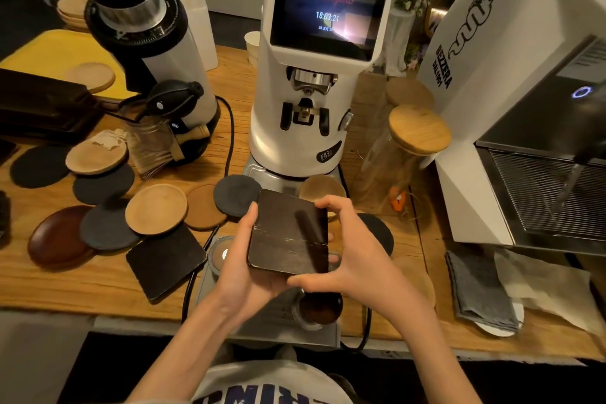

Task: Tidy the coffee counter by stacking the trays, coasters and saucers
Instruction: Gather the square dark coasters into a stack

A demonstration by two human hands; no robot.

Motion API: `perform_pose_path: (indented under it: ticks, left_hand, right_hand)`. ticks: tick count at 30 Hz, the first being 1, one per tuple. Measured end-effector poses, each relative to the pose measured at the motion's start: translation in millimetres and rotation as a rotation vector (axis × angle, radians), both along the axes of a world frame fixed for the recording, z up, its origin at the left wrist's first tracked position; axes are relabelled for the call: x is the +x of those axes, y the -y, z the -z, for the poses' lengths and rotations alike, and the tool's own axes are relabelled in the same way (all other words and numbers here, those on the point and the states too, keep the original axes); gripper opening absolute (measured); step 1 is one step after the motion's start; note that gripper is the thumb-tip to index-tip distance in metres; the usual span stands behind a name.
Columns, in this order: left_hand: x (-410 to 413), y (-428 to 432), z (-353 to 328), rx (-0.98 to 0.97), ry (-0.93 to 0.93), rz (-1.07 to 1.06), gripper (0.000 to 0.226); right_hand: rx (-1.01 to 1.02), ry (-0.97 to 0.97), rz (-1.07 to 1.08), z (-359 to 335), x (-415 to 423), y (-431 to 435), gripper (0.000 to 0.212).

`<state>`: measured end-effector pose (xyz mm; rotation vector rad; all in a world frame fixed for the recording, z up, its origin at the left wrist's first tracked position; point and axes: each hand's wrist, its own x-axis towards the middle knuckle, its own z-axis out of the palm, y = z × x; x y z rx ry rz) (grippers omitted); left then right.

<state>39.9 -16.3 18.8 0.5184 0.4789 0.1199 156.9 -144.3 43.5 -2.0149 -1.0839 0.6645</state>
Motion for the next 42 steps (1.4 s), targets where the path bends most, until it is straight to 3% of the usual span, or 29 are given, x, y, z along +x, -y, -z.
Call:
perform_pose_path:
  ticks: [13, 21, 30, 37, 42]
  left_hand:
    - [-23, -1, 10, 0.029, 0.053, -0.161, 0.067]
    - [-59, -13, 21, 0.008, 0.111, -0.327, 0.081]
    - [-115, -39, 29, 0.075, 0.104, -0.569, 0.076]
    - [-153, -79, 36, 0.097, 0.082, -0.576, 0.082]
    - [-181, -127, 41, 0.101, 0.058, -0.504, 0.076]
  right_hand:
    - [0.057, -0.084, -0.119, 4, -1, -10, 0.103]
    - [0.082, -0.074, -0.082, 2, -5, -22, 0.07]
    - [0.058, -0.05, -0.204, -5, -39, -48, 0.066]
    - [0.046, -0.045, -0.215, 6, -89, -92, 0.065]
    - [-0.015, 0.088, -0.097, 32, -126, -142, 0.082]
